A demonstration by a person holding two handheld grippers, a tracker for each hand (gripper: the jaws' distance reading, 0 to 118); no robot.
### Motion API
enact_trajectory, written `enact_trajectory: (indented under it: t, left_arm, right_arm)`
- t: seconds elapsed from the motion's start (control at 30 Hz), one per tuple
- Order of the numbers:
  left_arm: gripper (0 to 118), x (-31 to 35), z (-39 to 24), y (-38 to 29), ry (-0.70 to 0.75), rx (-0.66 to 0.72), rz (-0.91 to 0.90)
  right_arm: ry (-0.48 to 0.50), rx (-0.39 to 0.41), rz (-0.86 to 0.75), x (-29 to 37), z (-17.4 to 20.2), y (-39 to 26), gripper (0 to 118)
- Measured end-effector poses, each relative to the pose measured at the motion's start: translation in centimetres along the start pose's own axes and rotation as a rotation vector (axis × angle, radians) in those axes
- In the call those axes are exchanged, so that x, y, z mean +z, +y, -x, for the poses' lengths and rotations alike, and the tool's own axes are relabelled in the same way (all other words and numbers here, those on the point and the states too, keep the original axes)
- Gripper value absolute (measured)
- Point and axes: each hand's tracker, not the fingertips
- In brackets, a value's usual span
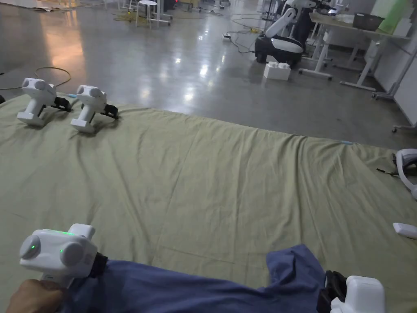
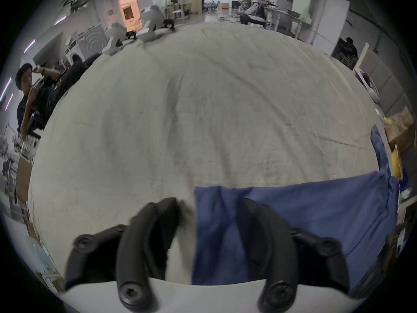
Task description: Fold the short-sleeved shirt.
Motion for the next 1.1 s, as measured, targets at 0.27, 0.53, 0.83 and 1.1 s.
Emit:
enact_trajectory:
  t: [0.27,0.53,0.83,1.1]
  left_arm:
    - [7,0.6,1.7,0.2,-0.061,0.025,-0.064]
    - [7,2.1,2.5,0.0,-0.074,0.055,-0.132]
    - [7,2.3,2.5,0.2,-0.071,0.047,-0.137]
    - [7,2.6,2.1,-0.1,-0.068,0.051,-0.141]
  right_arm:
    - [0.005,-0.031,0.266,-7.2,-3.7,1.8,42]
    - [0.052,-0.094,0.660,-17.7,-7.5,0.9,71]
    - [0.051,-0.074,0.768,-21.5,-6.3,-1.0,66]
    - [0.093,-0.062,0.716,-19.8,-6.3,-0.8,5]
